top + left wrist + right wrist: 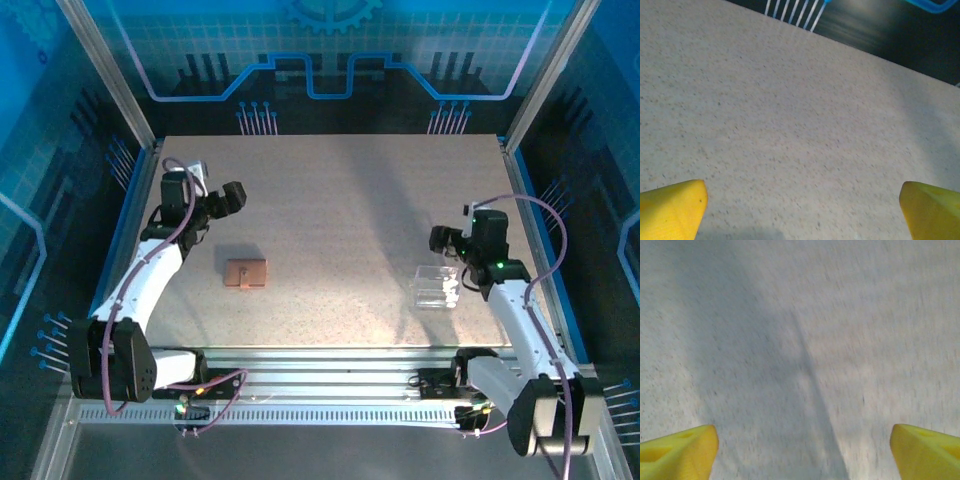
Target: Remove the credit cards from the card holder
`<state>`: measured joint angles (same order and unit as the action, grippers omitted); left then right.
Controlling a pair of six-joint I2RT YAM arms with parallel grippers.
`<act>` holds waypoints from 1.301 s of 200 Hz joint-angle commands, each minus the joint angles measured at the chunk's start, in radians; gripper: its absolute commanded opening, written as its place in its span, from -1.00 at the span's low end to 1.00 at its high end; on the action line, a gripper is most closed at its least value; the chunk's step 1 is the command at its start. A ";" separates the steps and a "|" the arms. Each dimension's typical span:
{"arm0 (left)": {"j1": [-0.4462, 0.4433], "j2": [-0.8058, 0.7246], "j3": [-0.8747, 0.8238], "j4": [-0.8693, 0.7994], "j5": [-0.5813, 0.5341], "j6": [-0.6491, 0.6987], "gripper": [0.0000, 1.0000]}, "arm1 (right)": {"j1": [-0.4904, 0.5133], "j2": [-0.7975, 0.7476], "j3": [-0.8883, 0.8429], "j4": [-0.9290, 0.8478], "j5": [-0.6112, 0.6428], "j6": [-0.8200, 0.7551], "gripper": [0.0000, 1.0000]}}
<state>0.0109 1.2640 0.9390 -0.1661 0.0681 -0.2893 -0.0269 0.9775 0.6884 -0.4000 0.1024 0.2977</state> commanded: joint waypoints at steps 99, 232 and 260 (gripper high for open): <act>-0.005 0.052 0.155 -0.316 0.239 0.111 0.99 | -0.234 -0.004 -0.104 -0.167 -0.176 0.153 -0.06; -0.004 0.058 0.150 -0.335 0.219 0.122 0.99 | -0.237 0.159 -0.107 -0.049 -0.289 0.138 -0.46; -0.005 0.058 0.152 -0.334 0.216 0.122 0.99 | -0.229 0.142 -0.114 -0.053 -0.300 0.142 -0.55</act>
<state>0.0101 1.3102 1.0966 -0.4747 0.2852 -0.1841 -0.2501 1.1397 0.5869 -0.4519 -0.1669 0.4374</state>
